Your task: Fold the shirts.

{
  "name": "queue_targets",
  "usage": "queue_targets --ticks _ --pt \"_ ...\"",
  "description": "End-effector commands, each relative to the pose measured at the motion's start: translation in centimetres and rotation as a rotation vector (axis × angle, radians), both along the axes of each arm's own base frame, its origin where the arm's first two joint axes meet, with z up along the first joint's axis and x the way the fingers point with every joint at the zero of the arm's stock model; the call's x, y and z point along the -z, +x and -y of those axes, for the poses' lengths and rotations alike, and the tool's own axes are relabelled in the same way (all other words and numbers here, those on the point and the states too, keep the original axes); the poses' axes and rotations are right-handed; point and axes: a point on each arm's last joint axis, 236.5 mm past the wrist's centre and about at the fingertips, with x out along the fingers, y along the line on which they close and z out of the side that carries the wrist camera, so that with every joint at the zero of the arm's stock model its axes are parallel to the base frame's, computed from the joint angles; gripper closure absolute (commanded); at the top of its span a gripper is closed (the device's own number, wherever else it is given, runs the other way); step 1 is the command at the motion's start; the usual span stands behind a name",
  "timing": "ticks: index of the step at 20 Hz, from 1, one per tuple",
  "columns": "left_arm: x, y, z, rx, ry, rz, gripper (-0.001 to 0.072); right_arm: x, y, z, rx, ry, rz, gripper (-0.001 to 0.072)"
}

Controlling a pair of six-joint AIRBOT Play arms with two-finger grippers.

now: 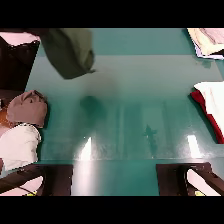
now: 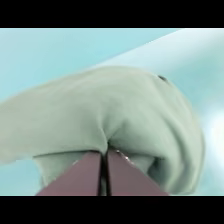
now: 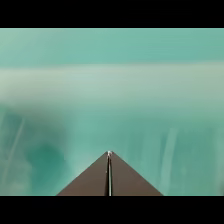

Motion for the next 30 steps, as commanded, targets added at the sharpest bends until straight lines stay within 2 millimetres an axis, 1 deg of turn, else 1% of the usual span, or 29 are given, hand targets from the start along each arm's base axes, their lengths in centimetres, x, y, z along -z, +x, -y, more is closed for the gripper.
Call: queue_targets --ticks 1,3,4,6,7,9,10,11,12,13,14,15,17,18,20,22,24,25,26,28,30 --pt "-3.4 -8.1 6.5 0.295 -0.027 0.055 0.0685 -3.7 -0.5 0.5 0.024 -0.021 0.100 0.0689" --pt "0.2 -9.1 8.4 0.371 0.026 -0.055 0.0685 -4.1 -0.9 0.2 0.013 -0.022 0.104 0.0689" --pt "2.6 -9.2 9.1 0.397 0.053 -0.124 0.0685 -4.1 -1.1 0.1 0.009 -0.024 0.101 0.0689" --pt "8.2 -8.2 9.9 0.415 0.098 -0.274 0.0684 -3.6 -1.4 -0.5 -0.011 -0.026 0.077 0.0689" --pt "11.0 -7.6 10.0 0.410 0.116 -0.340 0.0684 -3.3 -1.6 -0.9 -0.026 -0.027 0.062 0.0689" --pt "17.1 -6.7 10.0 0.390 0.155 -0.481 0.0683 -2.9 -1.8 -1.8 -0.056 -0.028 0.045 0.0689" --pt "20.2 -6.4 9.7 0.377 0.183 -0.551 0.0538 -2.8 -1.9 -2.3 -0.071 -0.030 0.041 0.0689" --pt "22.8 -6.1 8.8 0.346 0.231 -0.609 0.0207 -2.8 -2.0 -2.6 -0.080 -0.030 0.040 0.0689" --pt "24.7 -6.0 7.3 0.283 0.280 -0.676 0.0105 -2.8 -2.0 -2.8 -0.085 -0.030 0.040 0.0689" --pt "25.8 -5.9 5.4 0.227 0.334 -0.726 0.0107 -2.7 -2.0 -2.8 -0.087 -0.030 0.039 0.0689" --pt "26.2 -5.9 3.9 0.204 0.363 -0.747 0.0108 -2.7 -2.0 -2.8 -0.087 -0.030 0.039 0.0689" --pt "26.2 -5.7 2.7 0.181 0.356 -0.770 0.0108 -2.7 -2.0 -2.8 -0.087 -0.030 0.039 0.0689" --pt "26.8 -5.6 1.1 0.134 0.301 -0.823 0.0108 -2.7 -2.0 -2.8 -0.087 -0.031 0.038 0.0689" --pt "27.4 -5.9 0.8 0.125 0.267 -0.853 0.0108 -2.7 -2.0 -2.7 -0.083 -0.035 0.037 0.0689" --pt "29.8 -7.2 0.6 0.120 0.209 -0.926 0.0108 -2.6 -1.9 -2.7 -0.082 -0.034 0.034 0.0689" --pt "33.4 -9.2 0.2 0.105 0.205 -1.003 0.0107 -2.3 -1.7 -2.6 -0.082 -0.033 0.027 0.0689" --pt "37.3 -11.1 -0.3 0.091 0.214 -1.063 0.0107 -1.6 -1.3 -2.6 -0.088 -0.031 -0.001 0.0689" --pt "39.1 -11.8 -0.6 0.074 0.214 -1.083 0.0107 -0.9 -1.0 -2.6 -0.093 -0.028 -0.024 0.0689" --pt "40.4 -12.1 -0.8 0.054 0.210 -1.089 0.0107 -0.2 -0.8 -2.6 -0.099 -0.025 -0.051 0.0689" --pt "42.1 -12.3 -1.2 0.021 0.202 -1.085 0.0107 1.3 -0.5 -2.6 -0.113 -0.022 -0.111 0.0689" --pt "43.0 -12.8 -0.9 0.010 0.177 -1.097 0.0108 2.1 -0.2 -2.5 -0.118 -0.018 -0.139 0.0689"
